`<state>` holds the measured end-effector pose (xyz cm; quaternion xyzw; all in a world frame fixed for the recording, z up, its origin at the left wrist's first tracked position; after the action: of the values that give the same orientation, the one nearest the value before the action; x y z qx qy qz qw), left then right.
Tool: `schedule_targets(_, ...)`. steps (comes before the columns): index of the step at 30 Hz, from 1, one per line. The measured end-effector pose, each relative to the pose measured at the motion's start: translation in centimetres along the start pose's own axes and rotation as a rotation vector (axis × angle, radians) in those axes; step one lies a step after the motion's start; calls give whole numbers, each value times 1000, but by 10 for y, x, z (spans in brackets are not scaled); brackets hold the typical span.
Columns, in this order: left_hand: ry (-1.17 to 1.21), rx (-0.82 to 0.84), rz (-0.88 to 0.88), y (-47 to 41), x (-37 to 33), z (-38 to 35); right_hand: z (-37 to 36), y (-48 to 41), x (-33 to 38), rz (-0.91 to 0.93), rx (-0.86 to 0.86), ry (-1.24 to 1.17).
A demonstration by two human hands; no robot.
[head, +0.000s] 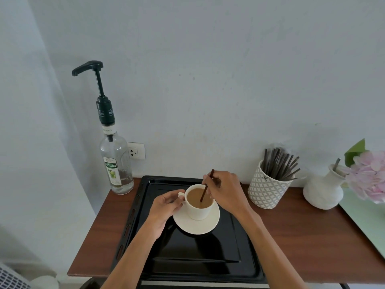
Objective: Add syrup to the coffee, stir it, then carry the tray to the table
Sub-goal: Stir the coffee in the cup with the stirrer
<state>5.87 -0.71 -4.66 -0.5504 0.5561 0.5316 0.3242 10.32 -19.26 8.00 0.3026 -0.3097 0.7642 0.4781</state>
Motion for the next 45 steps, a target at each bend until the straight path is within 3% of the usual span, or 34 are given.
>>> schedule_targets(11, 20, -6, 1, 0, 1, 0, 15, -13, -7, 4, -14, 186)
schedule_targets(19, 2, -21, -17, 0, 1, -1, -6, -3, -8, -17, 36, -39)
schedule_targets(27, -30, -19, -23, 0, 0, 1, 10, -16, -9, -28, -77, 204)
schedule_targets(37, -58, 9, -34, 0, -3, 4, -18, -8, 3, -52, -4, 36)
schedule_targets(45, -24, 18, -30, 1, -1, 5, 7, -10, -6, -45, -104, 196)
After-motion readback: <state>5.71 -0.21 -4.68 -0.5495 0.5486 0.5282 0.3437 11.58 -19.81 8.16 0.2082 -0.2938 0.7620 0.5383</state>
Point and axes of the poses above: each hand's wrist, its own y-axis away from the middle knuckle, its own z-axis out of the back of the hand, x = y × z, the point moved 6 cm from there along -y, towards the middle knuckle, and after that the axes turned 3 degrees about x, right-handed, at the moved point
